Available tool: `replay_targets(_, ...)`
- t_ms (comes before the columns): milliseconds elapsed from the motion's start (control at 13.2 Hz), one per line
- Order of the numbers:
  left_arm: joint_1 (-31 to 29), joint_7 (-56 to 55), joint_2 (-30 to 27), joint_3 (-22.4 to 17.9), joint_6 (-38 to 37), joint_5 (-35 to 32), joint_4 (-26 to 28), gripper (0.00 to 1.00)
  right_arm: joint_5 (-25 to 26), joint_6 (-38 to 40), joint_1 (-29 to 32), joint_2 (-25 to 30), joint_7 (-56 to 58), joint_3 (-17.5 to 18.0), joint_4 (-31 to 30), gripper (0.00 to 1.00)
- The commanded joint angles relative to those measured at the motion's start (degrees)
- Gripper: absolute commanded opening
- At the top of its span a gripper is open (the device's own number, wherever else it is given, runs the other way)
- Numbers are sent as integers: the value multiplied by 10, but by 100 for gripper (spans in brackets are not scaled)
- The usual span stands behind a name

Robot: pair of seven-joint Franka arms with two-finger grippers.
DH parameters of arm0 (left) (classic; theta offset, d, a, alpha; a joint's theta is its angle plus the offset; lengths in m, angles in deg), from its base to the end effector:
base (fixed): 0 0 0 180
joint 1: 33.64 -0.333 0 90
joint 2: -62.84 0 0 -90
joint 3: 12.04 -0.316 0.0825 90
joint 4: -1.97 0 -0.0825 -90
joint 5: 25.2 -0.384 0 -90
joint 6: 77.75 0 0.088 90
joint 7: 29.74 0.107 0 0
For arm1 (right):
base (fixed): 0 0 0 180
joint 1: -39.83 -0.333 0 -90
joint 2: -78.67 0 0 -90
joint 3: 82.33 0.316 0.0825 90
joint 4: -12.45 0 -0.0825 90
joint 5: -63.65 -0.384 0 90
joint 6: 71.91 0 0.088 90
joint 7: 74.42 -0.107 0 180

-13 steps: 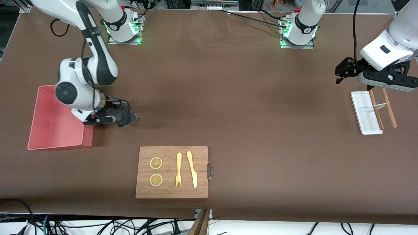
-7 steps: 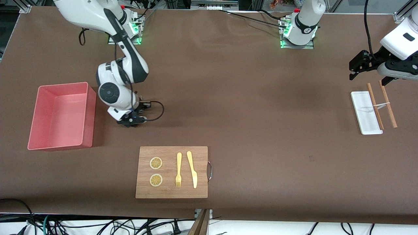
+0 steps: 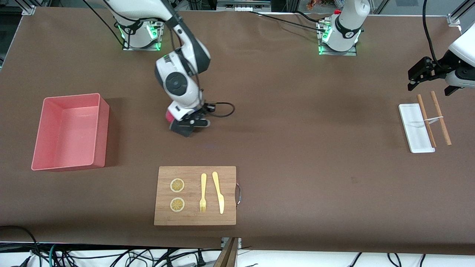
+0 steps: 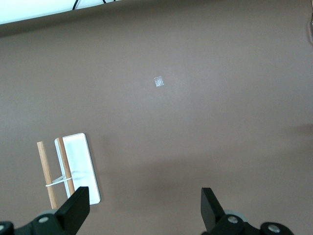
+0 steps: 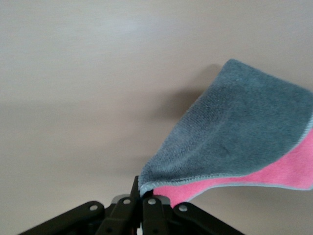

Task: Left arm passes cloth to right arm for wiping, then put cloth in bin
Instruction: 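Drag the cloth across the table with the right gripper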

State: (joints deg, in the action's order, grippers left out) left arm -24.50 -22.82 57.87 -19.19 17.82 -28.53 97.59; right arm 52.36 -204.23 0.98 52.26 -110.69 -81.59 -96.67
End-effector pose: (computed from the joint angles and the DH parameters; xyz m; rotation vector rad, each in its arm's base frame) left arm 0.5368 -0.0100 0.6338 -3.0783 0.2448 -0.1284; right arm 0.4790 0.4007 0.2516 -3.0503 0.1225 0.2064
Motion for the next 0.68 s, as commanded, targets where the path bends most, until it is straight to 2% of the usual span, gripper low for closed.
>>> replay_targets(0, 3, 5, -10, -1, -3, -9, 4, 100, -9, 4, -47, -40, -90, -6, 77, 0)
replay_targets(152, 3, 4, -10, -1, -3, -8, 4, 100, -10, 13, -65, -47, -142, -6, 121, 0)
replay_targets(228, 2, 4, -10, -1, -3, -8, 4, 100, -14, 39, -64, -43, -152, -4, 137, 0)
replay_targets(380, -1, 4, -10, -1, -4, -5, 5, 100, -56, 119, -49, -39, -152, -9, 184, 0)
replay_targets(608, -8, 3, -10, -1, -6, 7, 5, 100, -61, 208, 31, -17, -140, -14, 198, 0)
